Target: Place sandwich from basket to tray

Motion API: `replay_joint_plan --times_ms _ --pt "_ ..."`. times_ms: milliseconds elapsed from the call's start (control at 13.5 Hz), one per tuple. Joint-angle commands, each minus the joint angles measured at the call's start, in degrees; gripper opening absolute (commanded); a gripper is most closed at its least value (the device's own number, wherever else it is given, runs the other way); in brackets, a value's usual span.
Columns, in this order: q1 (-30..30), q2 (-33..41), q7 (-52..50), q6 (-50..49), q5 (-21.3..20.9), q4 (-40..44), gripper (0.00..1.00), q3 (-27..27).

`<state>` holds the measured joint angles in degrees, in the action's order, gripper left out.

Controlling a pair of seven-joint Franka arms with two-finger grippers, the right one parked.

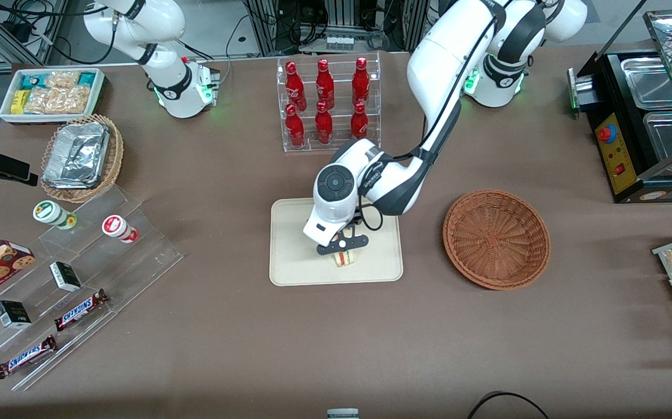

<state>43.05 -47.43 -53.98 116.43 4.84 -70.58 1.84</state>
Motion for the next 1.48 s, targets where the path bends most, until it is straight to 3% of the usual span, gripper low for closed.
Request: replay_joint_plan --times_ms 0,148,519,667,889,1407 --pt "-0.07 4.44 0.19 -5.50 0.87 1.59 1.00 -0.61" --pt "-0.25 7.61 3.34 -8.57 0.52 1.50 1.00 -0.96" --pt "-8.13 13.76 22.73 -18.58 -0.97 0.10 1.00 -1.22" --pt "-9.12 17.53 25.50 -21.41 -9.38 -4.27 1.00 -1.83" --pt "-17.37 23.77 40.03 -21.25 -9.50 -11.48 1.00 -2.01" --pt "-29.94 34.24 56.08 -21.15 -7.04 -19.41 1.00 -2.01"
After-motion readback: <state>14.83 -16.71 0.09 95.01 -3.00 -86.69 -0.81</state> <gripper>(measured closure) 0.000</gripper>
